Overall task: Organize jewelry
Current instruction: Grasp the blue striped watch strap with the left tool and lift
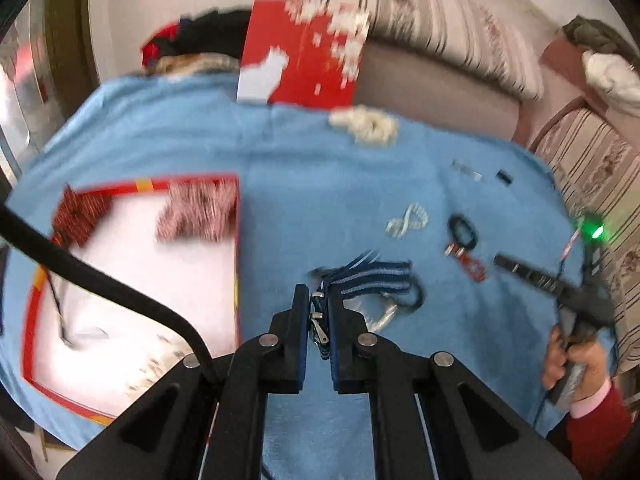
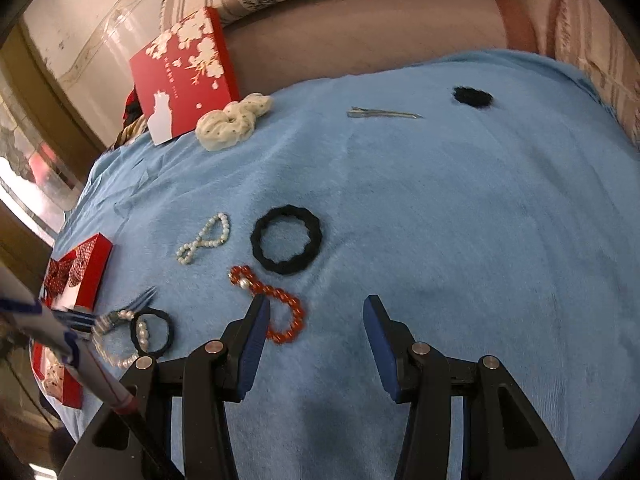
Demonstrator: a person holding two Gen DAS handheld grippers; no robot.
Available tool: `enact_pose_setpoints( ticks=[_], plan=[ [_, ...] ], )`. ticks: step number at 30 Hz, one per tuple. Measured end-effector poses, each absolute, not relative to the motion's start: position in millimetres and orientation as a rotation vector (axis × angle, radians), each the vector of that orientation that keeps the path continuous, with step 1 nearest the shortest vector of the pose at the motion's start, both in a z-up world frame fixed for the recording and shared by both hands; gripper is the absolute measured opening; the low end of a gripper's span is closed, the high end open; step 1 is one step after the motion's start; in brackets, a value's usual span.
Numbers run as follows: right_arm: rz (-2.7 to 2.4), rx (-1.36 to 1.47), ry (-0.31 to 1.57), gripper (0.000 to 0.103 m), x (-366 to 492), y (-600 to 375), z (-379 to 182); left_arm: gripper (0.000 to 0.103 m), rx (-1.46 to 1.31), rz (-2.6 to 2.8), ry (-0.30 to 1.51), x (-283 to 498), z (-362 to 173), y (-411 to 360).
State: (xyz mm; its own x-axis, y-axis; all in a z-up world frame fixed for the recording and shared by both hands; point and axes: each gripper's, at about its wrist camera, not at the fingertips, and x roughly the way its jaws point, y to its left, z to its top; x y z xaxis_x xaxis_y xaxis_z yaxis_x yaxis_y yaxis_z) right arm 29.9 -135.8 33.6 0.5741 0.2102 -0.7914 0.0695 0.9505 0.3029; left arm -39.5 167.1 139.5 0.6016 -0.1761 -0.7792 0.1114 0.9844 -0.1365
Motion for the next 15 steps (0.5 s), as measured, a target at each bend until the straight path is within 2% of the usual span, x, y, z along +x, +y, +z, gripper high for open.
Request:
enact_pose_setpoints(
  ticks=[6,10,15],
  plan=[
    [0.053,0.362,0.951,0.052,4,-152,35,0.008,-0.004,-0.288,0.822,-53,179,117],
    [0.025,0.372,0.945,0.052,-14,-168,38,0.007,0.014,-0.393,0.902,-61,150,71],
    [-0.006,0.381,0.938,0.052,-36,-188,40,0.007,0.028,-0.479,1.050,-70,87,15]
  ],
)
